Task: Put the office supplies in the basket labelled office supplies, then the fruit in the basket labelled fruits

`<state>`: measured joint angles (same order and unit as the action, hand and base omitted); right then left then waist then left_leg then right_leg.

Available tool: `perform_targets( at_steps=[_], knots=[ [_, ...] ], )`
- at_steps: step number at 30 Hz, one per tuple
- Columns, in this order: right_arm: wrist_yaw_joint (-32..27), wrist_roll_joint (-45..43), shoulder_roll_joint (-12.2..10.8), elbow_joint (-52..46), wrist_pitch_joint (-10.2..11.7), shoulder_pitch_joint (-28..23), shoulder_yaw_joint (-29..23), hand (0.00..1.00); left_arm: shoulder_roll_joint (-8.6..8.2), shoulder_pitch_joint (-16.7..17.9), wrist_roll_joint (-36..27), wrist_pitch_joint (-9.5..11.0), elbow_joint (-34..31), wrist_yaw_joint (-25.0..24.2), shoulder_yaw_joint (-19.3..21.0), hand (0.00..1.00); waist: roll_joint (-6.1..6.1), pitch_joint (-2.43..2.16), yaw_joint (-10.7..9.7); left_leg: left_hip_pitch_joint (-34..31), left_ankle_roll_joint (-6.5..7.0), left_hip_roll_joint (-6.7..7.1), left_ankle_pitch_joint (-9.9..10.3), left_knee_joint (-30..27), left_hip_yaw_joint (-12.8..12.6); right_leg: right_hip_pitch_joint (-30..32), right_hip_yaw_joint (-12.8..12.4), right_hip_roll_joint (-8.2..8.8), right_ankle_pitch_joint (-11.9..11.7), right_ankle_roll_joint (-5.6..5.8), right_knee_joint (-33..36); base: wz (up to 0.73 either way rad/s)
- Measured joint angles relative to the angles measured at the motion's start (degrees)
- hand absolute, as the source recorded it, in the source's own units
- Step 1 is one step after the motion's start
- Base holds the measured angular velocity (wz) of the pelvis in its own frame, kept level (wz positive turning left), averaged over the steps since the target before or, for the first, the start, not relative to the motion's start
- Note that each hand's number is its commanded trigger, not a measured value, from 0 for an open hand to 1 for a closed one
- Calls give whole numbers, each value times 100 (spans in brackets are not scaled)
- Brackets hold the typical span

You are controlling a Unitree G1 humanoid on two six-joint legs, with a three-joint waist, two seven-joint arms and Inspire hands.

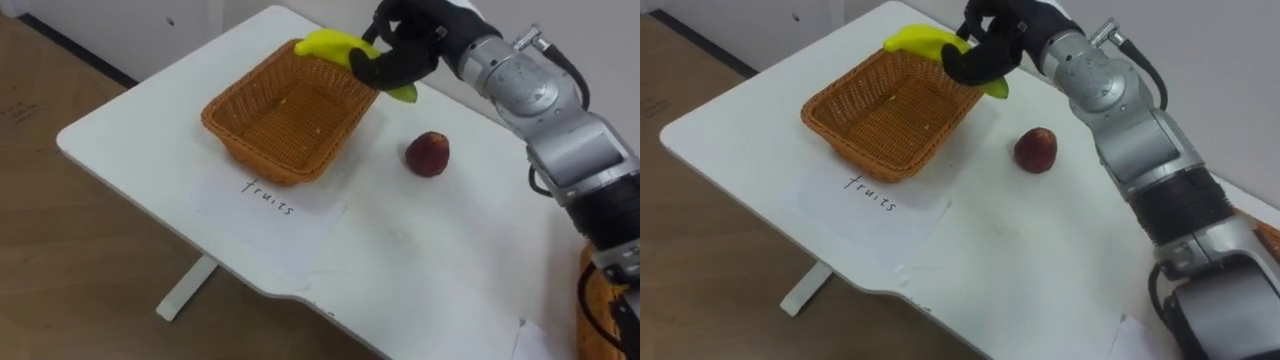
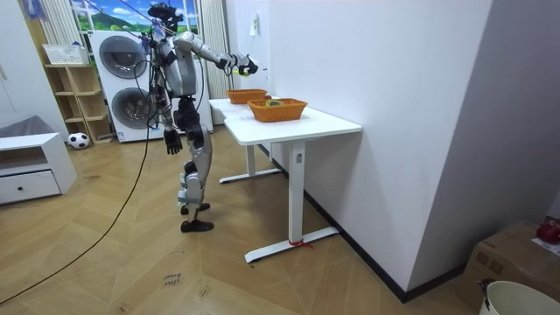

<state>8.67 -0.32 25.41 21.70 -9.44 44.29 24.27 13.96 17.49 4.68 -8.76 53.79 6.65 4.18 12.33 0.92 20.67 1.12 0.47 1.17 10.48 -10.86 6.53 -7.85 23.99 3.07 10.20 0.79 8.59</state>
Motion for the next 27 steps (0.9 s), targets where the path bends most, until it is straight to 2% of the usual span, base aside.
perform_targets(
  at_steps=[6,11,15,27],
  knots=[
    [-47,-51,-242,17,-9,0,159,100,-48,4,248,-8,19,-109,16,0,-18,14,61,-84,1,10,-1,-17,4,67,27,12,2,3,2,0],
    [-47,-52,-382,247,-10,0,216,100,-117,-17,252,-85,57,-112,10,0,-24,18,216,-80,1,17,0,-31,17,51,28,16,2,4,2,2],
    [-47,-56,-392,528,-4,2,329,100,-121,-11,251,-92,151,-112,2,0,-21,21,310,-105,1,35,0,-42,75,46,91,27,4,7,2,6],
    [-115,-250,-460,721,10,3,390,100,-119,-158,213,-76,309,-84,-8,0,-34,41,340,-141,19,54,-13,-64,107,65,117,38,5,8,2,2]
  ],
)
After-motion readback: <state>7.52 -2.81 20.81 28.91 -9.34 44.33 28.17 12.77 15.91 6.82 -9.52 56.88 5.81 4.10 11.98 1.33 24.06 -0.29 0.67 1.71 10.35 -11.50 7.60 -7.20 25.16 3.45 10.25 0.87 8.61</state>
